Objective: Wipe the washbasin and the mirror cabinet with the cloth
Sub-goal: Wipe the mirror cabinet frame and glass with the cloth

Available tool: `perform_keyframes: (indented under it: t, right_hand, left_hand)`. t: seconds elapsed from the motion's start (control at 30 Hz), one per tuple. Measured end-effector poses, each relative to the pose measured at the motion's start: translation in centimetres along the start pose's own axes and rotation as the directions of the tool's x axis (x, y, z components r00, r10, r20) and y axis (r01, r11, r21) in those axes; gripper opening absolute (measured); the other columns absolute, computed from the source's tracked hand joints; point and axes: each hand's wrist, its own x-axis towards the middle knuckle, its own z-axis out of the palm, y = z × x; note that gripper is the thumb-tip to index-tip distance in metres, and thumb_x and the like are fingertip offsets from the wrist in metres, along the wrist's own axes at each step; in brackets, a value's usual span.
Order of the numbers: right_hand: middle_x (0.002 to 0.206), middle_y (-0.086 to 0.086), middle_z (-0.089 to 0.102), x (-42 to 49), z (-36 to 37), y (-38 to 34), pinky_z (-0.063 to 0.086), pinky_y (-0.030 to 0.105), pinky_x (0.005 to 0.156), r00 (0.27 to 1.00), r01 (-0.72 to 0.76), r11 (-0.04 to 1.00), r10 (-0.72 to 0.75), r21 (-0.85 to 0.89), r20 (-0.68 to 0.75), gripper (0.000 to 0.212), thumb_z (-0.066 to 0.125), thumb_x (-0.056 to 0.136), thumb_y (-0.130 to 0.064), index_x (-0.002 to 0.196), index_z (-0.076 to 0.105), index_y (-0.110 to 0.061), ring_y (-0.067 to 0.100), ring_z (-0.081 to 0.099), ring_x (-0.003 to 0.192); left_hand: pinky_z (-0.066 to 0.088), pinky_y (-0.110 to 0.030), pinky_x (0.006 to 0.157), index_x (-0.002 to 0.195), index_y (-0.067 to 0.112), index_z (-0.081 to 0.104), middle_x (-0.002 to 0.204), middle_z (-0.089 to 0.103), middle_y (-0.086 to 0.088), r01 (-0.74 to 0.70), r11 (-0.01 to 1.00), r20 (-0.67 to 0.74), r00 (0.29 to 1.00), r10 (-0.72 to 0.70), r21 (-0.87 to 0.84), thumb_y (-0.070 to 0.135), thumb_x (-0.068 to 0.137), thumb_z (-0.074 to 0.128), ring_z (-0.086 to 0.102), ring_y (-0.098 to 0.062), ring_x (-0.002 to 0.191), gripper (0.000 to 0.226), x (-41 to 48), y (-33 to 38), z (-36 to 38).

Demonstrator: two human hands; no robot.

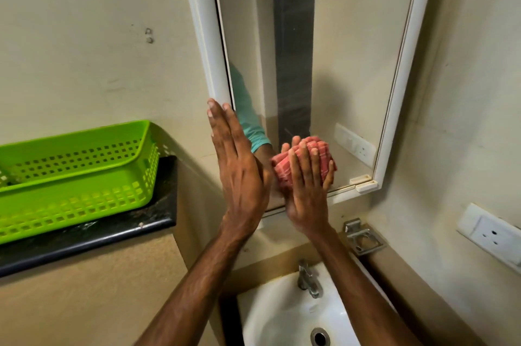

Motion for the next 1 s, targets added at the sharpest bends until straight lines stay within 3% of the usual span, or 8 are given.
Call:
perform_keyframes:
  t: [0.1, 0.27, 0.33, 0.5, 0.6, 0.67, 0.8, 1.0]
  right_hand:
    - [0.175, 0.009, 0.006, 0.6, -0.4, 3.5, 0.016, 0.068, 0.125, 0.986, -0.16, 0.987, 0.159, -0.015, -0.058, 0.07, 0.038, 0.107, -0.038, 0.167, 0.005, -0.019, 0.03, 0.005, 0.162]
    - [0.174, 0.014, 0.013, 2.5, -1.9, 8.2, 0.013, 0.061, 0.128, 0.868, -0.438, 0.89, 0.456, 0.128, -0.196, 0.067, 0.036, 0.107, -0.034, 0.165, 0.016, -0.006, 0.033, 0.009, 0.162]
    - [0.173, 0.016, 0.016, 3.0, -2.3, 8.8, 0.014, 0.06, 0.128, 0.836, -0.482, 0.863, 0.504, 0.147, -0.216, 0.067, 0.031, 0.108, -0.038, 0.164, 0.019, -0.003, 0.033, 0.011, 0.161]
    - [0.173, 0.018, 0.013, 3.1, -1.5, 7.3, 0.012, 0.06, 0.129, 0.812, -0.518, 0.841, 0.541, 0.156, -0.218, 0.069, 0.032, 0.107, -0.037, 0.164, 0.017, -0.001, 0.035, 0.008, 0.162]
    - [0.175, 0.011, 0.003, 2.5, -1.0, 5.2, 0.005, 0.058, 0.13, 0.876, -0.429, 0.895, 0.446, 0.126, -0.186, 0.07, 0.037, 0.107, -0.035, 0.165, 0.01, -0.007, 0.033, 0.002, 0.162]
    - [0.175, 0.006, 0.001, 1.9, -1.0, 4.9, 0.005, 0.057, 0.13, 0.924, -0.334, 0.938, 0.346, 0.094, -0.165, 0.073, 0.042, 0.106, -0.034, 0.166, 0.006, -0.013, 0.03, 0.001, 0.163]
    - [0.174, 0.012, 0.013, 1.7, -1.3, 7.1, 0.013, 0.063, 0.128, 0.956, -0.257, 0.966, 0.259, 0.031, -0.14, 0.072, 0.045, 0.106, -0.035, 0.166, 0.01, -0.015, 0.031, 0.008, 0.162]
    - [0.173, 0.011, 0.016, 2.3, -2.3, 11.3, 0.006, 0.05, 0.132, 0.892, -0.404, 0.914, 0.386, -0.033, -0.233, 0.064, 0.031, 0.111, -0.041, 0.165, 0.013, -0.011, 0.032, 0.011, 0.162]
  left_hand:
    - [-0.008, -0.042, 0.128, 0.159, -0.006, 0.005, 0.168, -0.007, -0.024, 0.016, 1.0, 0.0, 1.0, -0.016, 0.02, -0.003, 0.083, 0.053, -0.011, -0.031, 0.158, 0.09, 0.0, 0.2, 0.4]
    - [-0.011, -0.04, 0.127, 0.157, -0.011, 0.01, 0.167, -0.002, -0.028, 0.027, 1.0, -0.007, 1.0, -0.027, 0.015, 0.022, 0.085, 0.036, -0.01, -0.034, 0.157, 0.083, -0.1, 0.9, 0.4]
    - [-0.011, -0.04, 0.127, 0.156, -0.012, 0.012, 0.166, 0.0, -0.03, 0.033, 0.999, -0.017, 0.999, -0.033, 0.002, 0.03, 0.086, 0.031, -0.008, -0.036, 0.156, 0.083, -0.1, 1.3, 0.3]
    - [-0.009, -0.043, 0.128, 0.158, -0.009, 0.01, 0.167, -0.001, -0.029, 0.05, 0.995, -0.057, 0.997, -0.045, 0.087, 0.009, 0.082, 0.038, -0.01, -0.036, 0.156, 0.083, -0.2, 1.1, 0.9]
    - [-0.01, -0.041, 0.128, 0.159, -0.006, 0.009, 0.167, 0.0, -0.027, 0.06, 0.986, -0.102, 0.994, -0.045, 0.154, -0.004, 0.085, 0.051, -0.013, -0.03, 0.155, 0.085, -0.3, 0.6, 1.7]
    - [-0.009, -0.042, 0.128, 0.159, -0.005, 0.01, 0.167, 0.0, -0.026, 0.066, 0.98, -0.117, 0.992, -0.044, 0.188, 0.0, 0.089, 0.055, -0.013, -0.03, 0.155, 0.084, -0.2, 0.5, 2.0]
    - [-0.006, -0.044, 0.128, 0.159, -0.003, 0.01, 0.167, 0.003, -0.026, 0.065, 0.973, -0.133, 0.99, -0.036, 0.222, 0.012, 0.096, 0.051, -0.012, -0.029, 0.155, 0.077, -0.3, 0.3, 2.5]
    - [-0.004, -0.044, 0.128, 0.159, -0.005, 0.013, 0.167, 0.007, -0.027, 0.078, 0.967, -0.135, 0.99, -0.046, 0.244, 0.011, 0.093, 0.049, -0.009, -0.03, 0.155, 0.077, -0.1, 0.3, 2.6]
